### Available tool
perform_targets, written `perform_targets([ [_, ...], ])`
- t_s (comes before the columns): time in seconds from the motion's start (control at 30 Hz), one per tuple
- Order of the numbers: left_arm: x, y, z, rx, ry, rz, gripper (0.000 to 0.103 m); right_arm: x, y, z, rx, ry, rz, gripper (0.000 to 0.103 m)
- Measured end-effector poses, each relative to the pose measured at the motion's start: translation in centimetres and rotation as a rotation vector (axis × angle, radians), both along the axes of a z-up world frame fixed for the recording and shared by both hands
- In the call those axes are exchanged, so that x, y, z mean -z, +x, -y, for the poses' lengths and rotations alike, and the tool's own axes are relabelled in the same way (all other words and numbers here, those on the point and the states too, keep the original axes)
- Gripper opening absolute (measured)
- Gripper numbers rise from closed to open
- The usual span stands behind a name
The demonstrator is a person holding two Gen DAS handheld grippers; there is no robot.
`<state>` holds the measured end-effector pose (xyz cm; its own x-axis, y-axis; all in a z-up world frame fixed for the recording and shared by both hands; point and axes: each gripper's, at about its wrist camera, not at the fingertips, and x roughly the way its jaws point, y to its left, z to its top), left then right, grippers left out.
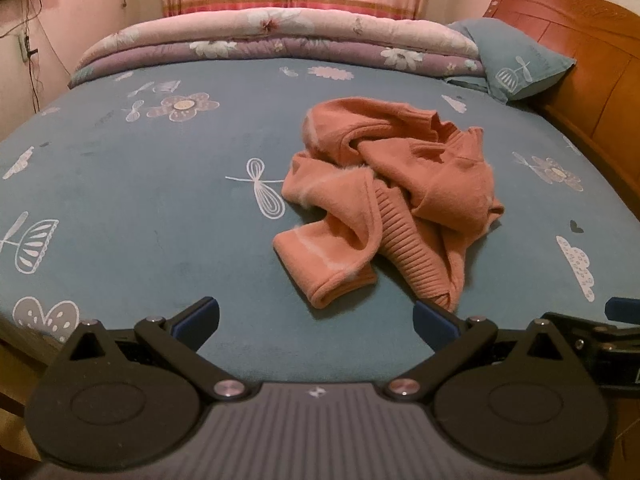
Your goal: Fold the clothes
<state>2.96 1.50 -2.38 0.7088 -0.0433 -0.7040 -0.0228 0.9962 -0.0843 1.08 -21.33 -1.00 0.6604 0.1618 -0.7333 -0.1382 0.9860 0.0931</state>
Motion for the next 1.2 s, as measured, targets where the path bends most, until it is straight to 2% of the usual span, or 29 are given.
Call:
perform_targets([
  [0.13, 0.5, 1.0, -0.4, -0.004, -0.012, -0.018, 0.102, 0.2, 1.3, -0.2, -0.004, -0.004, -0.009, 0.103],
  [0.37, 0.6, 3.1, -1.7, -0.004, -0.06, -0.014, 0.102, 0.1, 3.9, 0.6, 0.023, 0.068, -0.034, 0.103],
  [0.57, 1.2, 4.8, -2.9, 0.002, -0.176, -0.04, 0.102, 0.2, 5.6, 0.4, 0.021, 0.02, 0.014, 0.103],
  [0.63, 1.5, 5.2, -3.3, 0.0, -0.201, -0.032, 0.102, 0.3, 6.0, 0.9, 0.022, 0.046, 0.019, 0.103],
  [0.7, 1.5, 5.3, -3.5, -0.008, -0.191, 0.001, 0.102, 0.4, 6.5, 1.7, 0.037, 0.095, 0.029, 0.103],
  [0.8, 1.4, 5.9, -3.6, 0.013, -0.16, 0.029, 0.102, 0.2, 6.6, 3.1, 0.073, 0.153, 0.101, 0.103],
  [0.87, 1.5, 6.6, -4.2, 0.027, -0.217, 0.02, 0.102, 0.0, 6.2, 4.0, 0.088, 0.194, 0.2, 0.103],
  [0.93, 1.7, 7.1, -4.9, 0.035, -0.279, 0.025, 0.102, 0.1, 6.0, 4.5, 0.055, 0.207, 0.274, 0.103],
  [1.03, 2.1, 7.6, -4.9, 0.061, -0.278, 0.052, 0.102, 0.8, 7.0, 4.8, 0.09, 0.138, 0.223, 0.103],
  [1.2, 2.4, 8.4, -3.9, 0.077, -0.241, 0.025, 0.102, 2.2, 8.4, 4.8, 0.082, 0.154, 0.146, 0.103],
])
